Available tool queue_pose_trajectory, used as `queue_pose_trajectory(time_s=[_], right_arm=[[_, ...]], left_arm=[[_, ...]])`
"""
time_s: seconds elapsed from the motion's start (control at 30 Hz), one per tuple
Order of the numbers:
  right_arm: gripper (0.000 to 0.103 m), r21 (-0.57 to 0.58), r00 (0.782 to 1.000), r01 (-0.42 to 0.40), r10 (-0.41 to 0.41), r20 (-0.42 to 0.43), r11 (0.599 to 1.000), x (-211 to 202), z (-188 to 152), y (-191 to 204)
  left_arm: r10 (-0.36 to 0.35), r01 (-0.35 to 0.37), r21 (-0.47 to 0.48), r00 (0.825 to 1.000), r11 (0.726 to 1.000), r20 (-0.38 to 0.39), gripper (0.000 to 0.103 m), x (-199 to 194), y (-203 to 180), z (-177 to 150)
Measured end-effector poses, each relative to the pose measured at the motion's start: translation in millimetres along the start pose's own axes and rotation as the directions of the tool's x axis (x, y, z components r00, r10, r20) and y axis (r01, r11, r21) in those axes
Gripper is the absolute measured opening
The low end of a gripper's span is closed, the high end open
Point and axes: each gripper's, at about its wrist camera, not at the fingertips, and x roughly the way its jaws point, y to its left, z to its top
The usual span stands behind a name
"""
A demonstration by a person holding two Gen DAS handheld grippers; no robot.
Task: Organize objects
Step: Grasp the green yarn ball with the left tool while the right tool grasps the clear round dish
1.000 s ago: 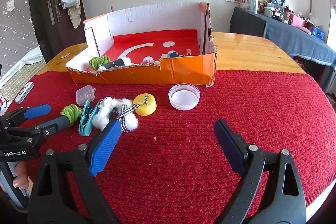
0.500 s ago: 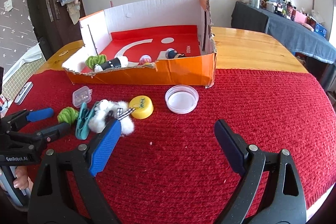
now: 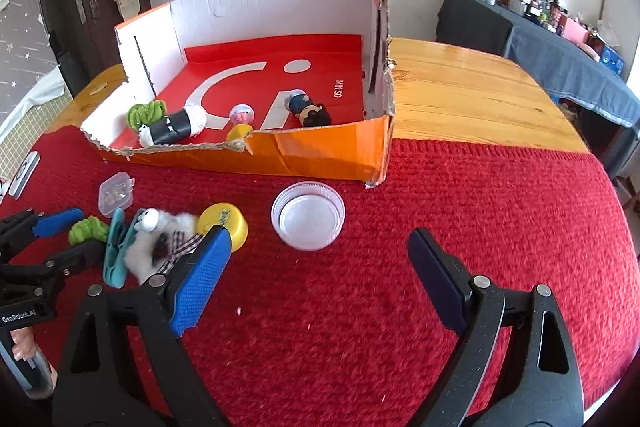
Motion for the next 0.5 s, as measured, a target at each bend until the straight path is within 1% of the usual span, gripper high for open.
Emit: queue_pose_trajectory(time_s=[0.03, 0.13, 0.2, 0.27, 0.33, 0.4, 0.43, 0.47, 0.5], right_arm=[[0.089, -0.002, 1.000, -0.004, 0.004, -0.005, 1.000, 2.0, 1.8, -0.7], [0.080, -0.005, 0.999, -0.023, 0.023, -0.027, 1.000, 9.9, 6.5, -2.6], [0.069, -0.004, 0.999, -0.031, 0.031, -0.045, 0.999, 16.4, 8.1, -3.7], [0.066, -0.002, 0.998, -0.043, 0.043, -0.054, 0.999, 20.4, 7.8, -4.4], [0.061, -0.020, 0.998, -0.030, 0.029, -0.047, 0.999, 20.7, 7.9, -2.6], [0.050, -0.029, 0.999, -0.031, 0.029, -0.044, 0.999, 20.9, 7.4, -1.4], [0.048, -0.037, 0.999, -0.024, 0.022, -0.041, 0.999, 20.8, 6.9, -0.6], [0.042, -0.050, 0.999, -0.019, 0.017, -0.037, 0.999, 20.1, 5.9, 0.8], [0.039, -0.055, 0.999, -0.022, 0.020, -0.034, 0.998, 19.6, 5.7, 1.7]], left_arm=[[-0.005, 0.005, 0.002, 1.000, 1.000, 0.000, 0.056, 0.3, -0.2, 0.2], [-0.016, 0.016, 0.013, 1.000, 1.000, -0.001, 0.048, 0.8, -2.0, 0.9], [-0.032, 0.032, 0.016, 0.999, 0.999, -0.003, 0.043, 1.0, -2.7, 1.7], [-0.045, 0.045, 0.016, 0.999, 0.999, -0.004, 0.039, 1.7, -2.5, 2.4], [-0.060, 0.060, 0.018, 0.998, 0.998, -0.007, 0.032, 3.0, -3.6, 3.8], [-0.069, 0.069, 0.020, 0.998, 0.997, -0.009, 0.031, 3.6, -4.7, 4.6], [-0.073, 0.073, 0.019, 0.997, 0.997, -0.007, 0.030, 3.4, -4.7, 4.8], [-0.080, 0.080, 0.016, 0.997, 0.997, -0.008, 0.030, 3.7, -4.6, 5.1], [-0.083, 0.084, 0.015, 0.996, 0.996, -0.009, 0.030, 3.9, -4.5, 5.4]])
